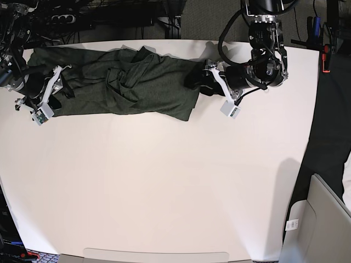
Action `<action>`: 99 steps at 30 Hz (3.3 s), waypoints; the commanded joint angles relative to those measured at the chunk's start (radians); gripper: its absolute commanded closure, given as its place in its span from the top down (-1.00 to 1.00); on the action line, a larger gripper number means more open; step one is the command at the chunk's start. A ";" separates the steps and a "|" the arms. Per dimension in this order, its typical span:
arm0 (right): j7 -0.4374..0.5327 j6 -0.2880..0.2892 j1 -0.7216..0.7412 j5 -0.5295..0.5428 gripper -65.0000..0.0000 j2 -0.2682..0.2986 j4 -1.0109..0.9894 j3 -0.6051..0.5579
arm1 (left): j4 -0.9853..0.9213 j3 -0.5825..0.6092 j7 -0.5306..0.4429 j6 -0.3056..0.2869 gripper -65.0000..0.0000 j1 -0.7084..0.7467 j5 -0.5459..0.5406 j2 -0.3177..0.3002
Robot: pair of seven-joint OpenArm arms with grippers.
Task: Fold the T-shirt properly
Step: 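Fold the strip end with the left gripper toward the right gripper, then regrasp both strip ends with the right and left grippers, then fold the strip end with the right gripper toward the left gripper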
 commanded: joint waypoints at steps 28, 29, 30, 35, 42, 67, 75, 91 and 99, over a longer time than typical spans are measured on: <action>0.016 0.002 -0.160 -0.184 -0.15 0.042 -0.060 0.318 | -0.206 -0.109 0.000 -0.024 -0.86 -0.147 -0.081 -0.063; 0.016 0.002 -0.148 -0.186 -0.15 0.038 -0.086 0.318 | -0.206 -0.127 0.000 -0.024 -0.86 -0.150 -0.081 -0.074; 0.016 0.002 -0.131 -0.187 -0.15 0.036 -0.106 0.318 | -0.206 -0.136 0.000 -0.024 -0.85 -0.150 -0.081 -0.082; 0.015 0.002 -0.048 -0.187 -0.15 0.026 -0.212 0.297 | -0.206 -0.143 0.000 -0.024 -0.85 -0.145 -0.081 -0.097; 0.012 0.002 0.058 -0.179 0.11 -0.025 -0.313 0.212 | -0.206 -0.143 0.000 -0.024 -0.85 -0.142 -0.083 -0.096; -0.053 0.002 0.113 -0.060 0.15 -0.154 -0.516 0.069 | -0.207 -0.135 0.000 -0.024 -0.85 -0.133 -0.083 -0.068; -0.086 0.002 0.105 -0.052 0.14 -0.218 -0.498 0.062 | -0.209 -0.135 0.000 -0.024 -0.85 -0.130 -0.083 -0.068; -0.113 0.002 0.116 0.200 -0.82 -0.217 -0.465 0.140 | -0.207 -0.136 0.020 -0.023 -0.85 -0.128 -0.114 -0.066; -0.113 0.002 0.116 0.344 -0.82 -0.172 -0.464 0.238 | -0.210 -0.135 0.034 -0.023 -0.85 -0.125 -0.169 -0.053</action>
